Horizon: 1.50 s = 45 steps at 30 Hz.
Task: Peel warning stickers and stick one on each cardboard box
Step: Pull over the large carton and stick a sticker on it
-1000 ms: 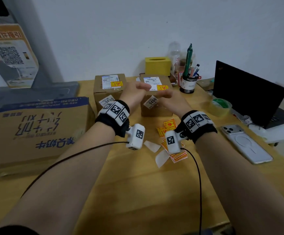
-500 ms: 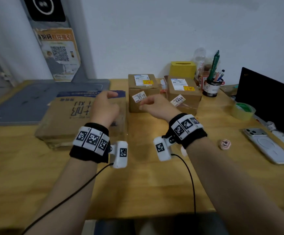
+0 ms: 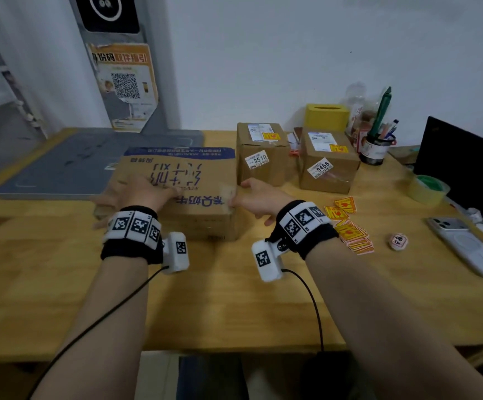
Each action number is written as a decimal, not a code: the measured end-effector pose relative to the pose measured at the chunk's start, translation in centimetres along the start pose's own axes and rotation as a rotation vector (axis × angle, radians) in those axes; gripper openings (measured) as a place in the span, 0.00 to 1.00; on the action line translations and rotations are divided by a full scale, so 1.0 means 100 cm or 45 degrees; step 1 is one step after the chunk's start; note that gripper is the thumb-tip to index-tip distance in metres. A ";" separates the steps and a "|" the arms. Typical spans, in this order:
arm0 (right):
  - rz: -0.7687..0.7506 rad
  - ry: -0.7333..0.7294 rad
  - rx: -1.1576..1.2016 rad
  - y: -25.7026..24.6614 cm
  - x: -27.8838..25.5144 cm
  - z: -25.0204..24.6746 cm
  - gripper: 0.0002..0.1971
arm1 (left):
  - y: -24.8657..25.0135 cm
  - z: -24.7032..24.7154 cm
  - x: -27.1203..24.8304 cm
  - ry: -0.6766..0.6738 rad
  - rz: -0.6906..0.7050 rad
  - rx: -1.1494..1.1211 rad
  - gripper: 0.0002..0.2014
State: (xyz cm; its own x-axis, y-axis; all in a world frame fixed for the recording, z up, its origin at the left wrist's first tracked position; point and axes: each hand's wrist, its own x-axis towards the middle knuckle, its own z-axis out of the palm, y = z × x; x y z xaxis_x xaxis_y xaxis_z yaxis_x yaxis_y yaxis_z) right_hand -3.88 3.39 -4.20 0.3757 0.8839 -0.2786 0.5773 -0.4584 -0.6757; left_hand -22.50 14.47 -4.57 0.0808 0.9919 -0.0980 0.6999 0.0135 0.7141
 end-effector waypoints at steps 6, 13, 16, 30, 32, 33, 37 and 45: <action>0.047 0.025 0.202 0.004 -0.002 0.005 0.15 | 0.004 0.004 -0.011 0.051 -0.095 0.092 0.31; 0.144 0.278 0.386 0.033 -0.032 -0.027 0.21 | 0.010 0.024 -0.030 -0.036 -0.003 -0.128 0.33; 0.179 0.390 0.318 0.049 -0.046 -0.045 0.28 | 0.025 0.030 -0.044 -0.099 0.080 -0.215 0.32; 0.293 0.428 0.184 0.113 -0.070 -0.076 0.38 | 0.060 0.070 -0.087 -0.275 0.114 -0.161 0.15; 0.309 0.336 0.173 0.118 -0.068 -0.074 0.21 | 0.058 0.074 -0.083 -0.251 0.103 -0.143 0.11; 0.306 0.288 0.161 0.122 -0.067 -0.073 0.17 | 0.059 0.075 -0.084 -0.240 0.111 -0.103 0.09; 0.289 0.290 0.178 0.138 -0.063 -0.089 0.19 | 0.072 0.085 -0.087 -0.180 0.134 0.077 0.18; 0.419 0.387 0.034 0.182 -0.044 -0.135 0.18 | 0.116 0.126 -0.105 -0.540 0.625 -0.089 0.09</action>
State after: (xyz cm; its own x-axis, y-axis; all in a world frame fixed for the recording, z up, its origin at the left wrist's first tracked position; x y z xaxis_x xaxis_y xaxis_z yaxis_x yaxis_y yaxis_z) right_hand 14.75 -10.12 -6.11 0.7346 0.6221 -0.2708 0.3740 -0.7043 -0.6034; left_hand -6.30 2.60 -4.02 0.6622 0.7493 -0.0038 0.4641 -0.4061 0.7872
